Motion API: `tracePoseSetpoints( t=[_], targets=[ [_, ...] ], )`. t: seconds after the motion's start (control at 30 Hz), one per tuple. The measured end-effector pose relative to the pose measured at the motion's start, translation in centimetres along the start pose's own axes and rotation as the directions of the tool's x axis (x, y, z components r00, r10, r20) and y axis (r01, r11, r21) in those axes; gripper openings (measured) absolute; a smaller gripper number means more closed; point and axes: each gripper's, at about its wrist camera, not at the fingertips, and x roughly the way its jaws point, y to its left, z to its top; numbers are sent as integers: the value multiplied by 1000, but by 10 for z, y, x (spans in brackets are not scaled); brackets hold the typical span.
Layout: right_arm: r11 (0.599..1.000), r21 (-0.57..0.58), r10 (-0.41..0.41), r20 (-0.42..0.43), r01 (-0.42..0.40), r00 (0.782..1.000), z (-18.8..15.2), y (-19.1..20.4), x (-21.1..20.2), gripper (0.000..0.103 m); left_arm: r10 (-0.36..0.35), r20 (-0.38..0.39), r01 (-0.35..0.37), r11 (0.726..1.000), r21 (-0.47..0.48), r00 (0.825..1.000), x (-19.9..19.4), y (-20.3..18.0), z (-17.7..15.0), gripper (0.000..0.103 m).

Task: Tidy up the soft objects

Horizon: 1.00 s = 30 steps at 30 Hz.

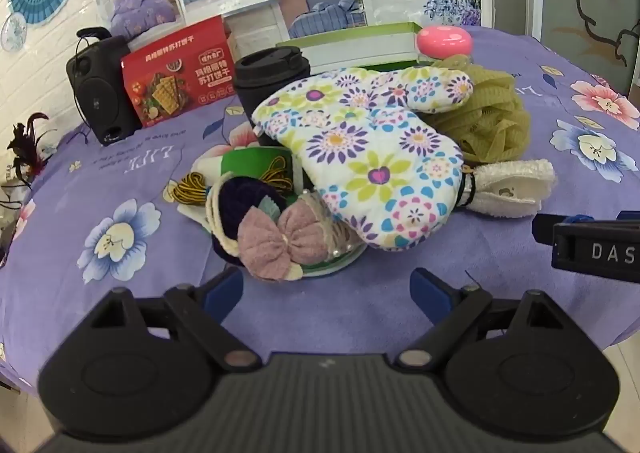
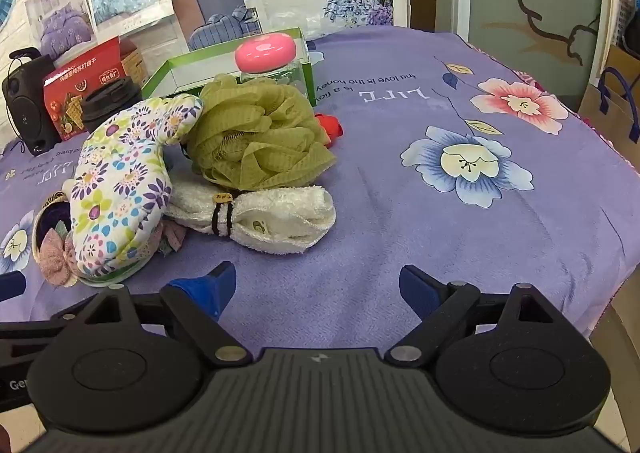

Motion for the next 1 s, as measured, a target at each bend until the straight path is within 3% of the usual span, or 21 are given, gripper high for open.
tracePoseSetpoints(
  t=[0.2, 1.0],
  targets=[
    [1000, -7, 6, 2, -6, 1000, 2, -2, -1, 76, -39, 19, 39, 999, -31, 999, -2, 7, 1, 92],
    [1000, -18, 11, -22, -12, 1000, 1, 6, 12, 76, -36, 3, 36, 998, -43, 999, 3, 10, 3, 92]
  ],
)
